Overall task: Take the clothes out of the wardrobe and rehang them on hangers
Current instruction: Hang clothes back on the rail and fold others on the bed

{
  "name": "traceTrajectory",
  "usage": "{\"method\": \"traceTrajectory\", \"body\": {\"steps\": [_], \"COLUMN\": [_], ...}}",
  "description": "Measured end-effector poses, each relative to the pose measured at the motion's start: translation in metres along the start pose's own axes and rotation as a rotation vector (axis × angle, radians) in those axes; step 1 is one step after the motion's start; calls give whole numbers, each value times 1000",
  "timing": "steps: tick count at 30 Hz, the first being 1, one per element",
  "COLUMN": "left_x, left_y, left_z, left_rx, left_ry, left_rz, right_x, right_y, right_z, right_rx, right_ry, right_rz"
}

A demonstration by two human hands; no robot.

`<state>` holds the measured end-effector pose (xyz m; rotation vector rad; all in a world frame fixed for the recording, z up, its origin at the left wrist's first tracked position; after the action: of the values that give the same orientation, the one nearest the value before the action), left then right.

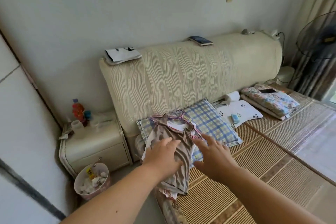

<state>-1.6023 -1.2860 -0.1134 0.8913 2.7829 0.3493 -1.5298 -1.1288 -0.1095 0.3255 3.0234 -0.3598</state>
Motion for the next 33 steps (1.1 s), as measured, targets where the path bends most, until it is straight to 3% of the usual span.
{"method": "traceTrajectory", "body": {"steps": [11, 25, 33], "left_x": [131, 388, 486], "left_y": [-113, -157, -196], "left_z": [-8, 27, 92], "left_rx": [-34, -21, 0], "left_ry": [-110, -266, -380], "left_rz": [51, -7, -60], "right_x": [146, 403, 519], "right_y": [-24, 84, 141], "right_z": [45, 101, 191], "right_rx": [143, 271, 361], "right_ry": [-78, -241, -402], "right_rz": [192, 317, 382]}}
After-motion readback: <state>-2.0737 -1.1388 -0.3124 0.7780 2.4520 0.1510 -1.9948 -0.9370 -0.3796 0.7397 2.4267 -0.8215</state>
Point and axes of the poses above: each hand's wrist, its own x-axis towards the middle knuckle, its own z-axis out of the palm, y = z × x, the point moved 1 cm from there along x, towards the middle knuckle, and after that the axes turned 2 degrees about z, right-handed, at the moved point
